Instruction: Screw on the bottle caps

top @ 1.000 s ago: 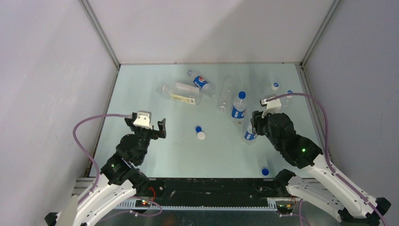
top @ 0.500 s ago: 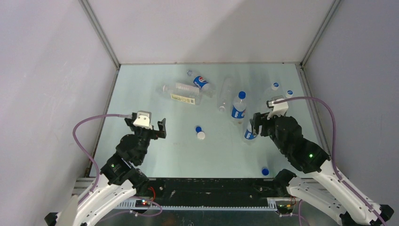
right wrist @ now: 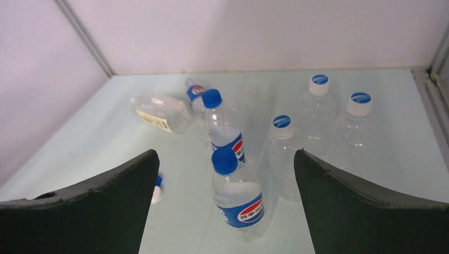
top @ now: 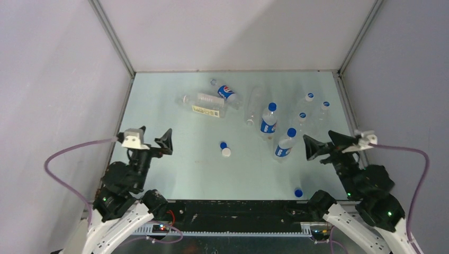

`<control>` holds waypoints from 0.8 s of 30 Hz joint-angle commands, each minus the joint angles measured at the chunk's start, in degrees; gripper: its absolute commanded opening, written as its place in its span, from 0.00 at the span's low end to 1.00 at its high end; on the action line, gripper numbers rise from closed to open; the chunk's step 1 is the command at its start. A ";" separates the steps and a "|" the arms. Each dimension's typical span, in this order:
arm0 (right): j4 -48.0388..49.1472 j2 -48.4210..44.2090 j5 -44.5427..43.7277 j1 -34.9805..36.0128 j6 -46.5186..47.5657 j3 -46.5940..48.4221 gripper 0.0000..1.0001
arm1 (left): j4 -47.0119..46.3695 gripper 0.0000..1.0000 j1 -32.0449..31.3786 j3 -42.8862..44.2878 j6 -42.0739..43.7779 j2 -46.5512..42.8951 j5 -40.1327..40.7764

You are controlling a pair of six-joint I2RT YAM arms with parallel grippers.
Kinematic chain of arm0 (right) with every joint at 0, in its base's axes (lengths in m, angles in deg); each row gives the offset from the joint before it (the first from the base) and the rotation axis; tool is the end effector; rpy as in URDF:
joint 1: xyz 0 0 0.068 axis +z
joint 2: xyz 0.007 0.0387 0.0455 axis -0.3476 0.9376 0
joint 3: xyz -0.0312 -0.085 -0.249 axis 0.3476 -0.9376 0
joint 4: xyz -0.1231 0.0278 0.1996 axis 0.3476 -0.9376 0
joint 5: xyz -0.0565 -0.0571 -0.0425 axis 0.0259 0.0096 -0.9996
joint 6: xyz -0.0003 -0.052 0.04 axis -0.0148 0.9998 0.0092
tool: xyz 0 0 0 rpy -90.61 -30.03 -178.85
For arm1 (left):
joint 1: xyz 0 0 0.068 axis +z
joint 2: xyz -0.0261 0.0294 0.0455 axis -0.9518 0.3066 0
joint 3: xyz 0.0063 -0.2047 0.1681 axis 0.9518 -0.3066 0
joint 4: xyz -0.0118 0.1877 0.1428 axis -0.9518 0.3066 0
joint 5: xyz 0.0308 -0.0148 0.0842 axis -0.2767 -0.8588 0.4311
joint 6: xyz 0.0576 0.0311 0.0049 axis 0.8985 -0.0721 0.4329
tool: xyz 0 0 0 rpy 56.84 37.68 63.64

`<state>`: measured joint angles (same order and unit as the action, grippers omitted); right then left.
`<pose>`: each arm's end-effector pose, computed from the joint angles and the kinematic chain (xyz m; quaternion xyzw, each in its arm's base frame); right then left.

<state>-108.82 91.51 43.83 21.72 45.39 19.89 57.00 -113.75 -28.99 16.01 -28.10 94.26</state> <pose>0.0518 0.0155 0.3445 -0.0109 0.7007 0.1785 0.6907 0.0668 -0.0217 0.3244 0.0399 0.6711 -0.0658 0.7373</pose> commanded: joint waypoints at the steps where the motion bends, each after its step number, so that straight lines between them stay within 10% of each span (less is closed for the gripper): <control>1: 2.53 -8.01 6.35 -0.22 6.06 0.27 0.99 | 1.68 1.00 0.33 3.43 -1.10 -3.51 2.25; 11: -3.17 -20.03 6.24 -0.12 9.15 1.06 0.99 | 1.65 1.00 0.38 4.50 -1.53 -11.78 5.12; 24: -17.16 -20.20 -16.55 -0.20 -5.07 4.20 0.99 | 3.79 1.00 0.42 2.67 -4.85 -20.96 10.91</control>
<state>-120.71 77.63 34.95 21.68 43.93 23.02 59.91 -113.73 -25.40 14.04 -40.77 102.02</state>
